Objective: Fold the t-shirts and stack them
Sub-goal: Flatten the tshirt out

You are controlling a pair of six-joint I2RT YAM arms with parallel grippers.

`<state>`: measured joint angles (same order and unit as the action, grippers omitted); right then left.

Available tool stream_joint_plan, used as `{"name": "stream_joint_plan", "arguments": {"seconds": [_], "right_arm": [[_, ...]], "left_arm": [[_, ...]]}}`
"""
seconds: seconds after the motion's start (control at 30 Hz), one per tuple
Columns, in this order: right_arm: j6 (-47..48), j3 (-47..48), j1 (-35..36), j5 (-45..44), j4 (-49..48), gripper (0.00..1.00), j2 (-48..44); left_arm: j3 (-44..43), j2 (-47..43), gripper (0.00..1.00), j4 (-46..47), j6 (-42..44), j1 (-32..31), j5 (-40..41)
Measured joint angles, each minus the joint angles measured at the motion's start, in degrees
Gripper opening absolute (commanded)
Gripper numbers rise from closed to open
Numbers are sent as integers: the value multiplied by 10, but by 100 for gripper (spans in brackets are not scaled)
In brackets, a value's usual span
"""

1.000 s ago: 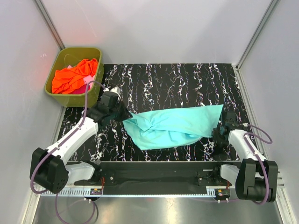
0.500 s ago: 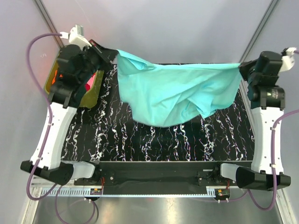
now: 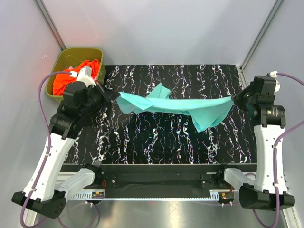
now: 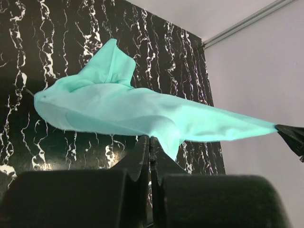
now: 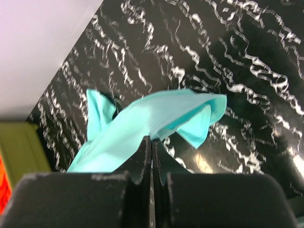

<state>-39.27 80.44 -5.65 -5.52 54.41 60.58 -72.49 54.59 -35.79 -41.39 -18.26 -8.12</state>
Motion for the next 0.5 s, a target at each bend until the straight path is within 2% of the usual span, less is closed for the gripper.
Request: {"name": "stream_joint_plan", "arguments": {"seconds": [0.27,0.4,0.5], "right_arm": [[-7,32,0,49,54,0,-75],[-8,-31,0,56,51,0,-110],[-7,-101,0,62,39,0,-89]], "left_arm": [[-17,-52,0,-9,-3,0,-5],[24,-74,0,6,-5,0,-10],[64,-55,0,4,-1,0,-3]]}}
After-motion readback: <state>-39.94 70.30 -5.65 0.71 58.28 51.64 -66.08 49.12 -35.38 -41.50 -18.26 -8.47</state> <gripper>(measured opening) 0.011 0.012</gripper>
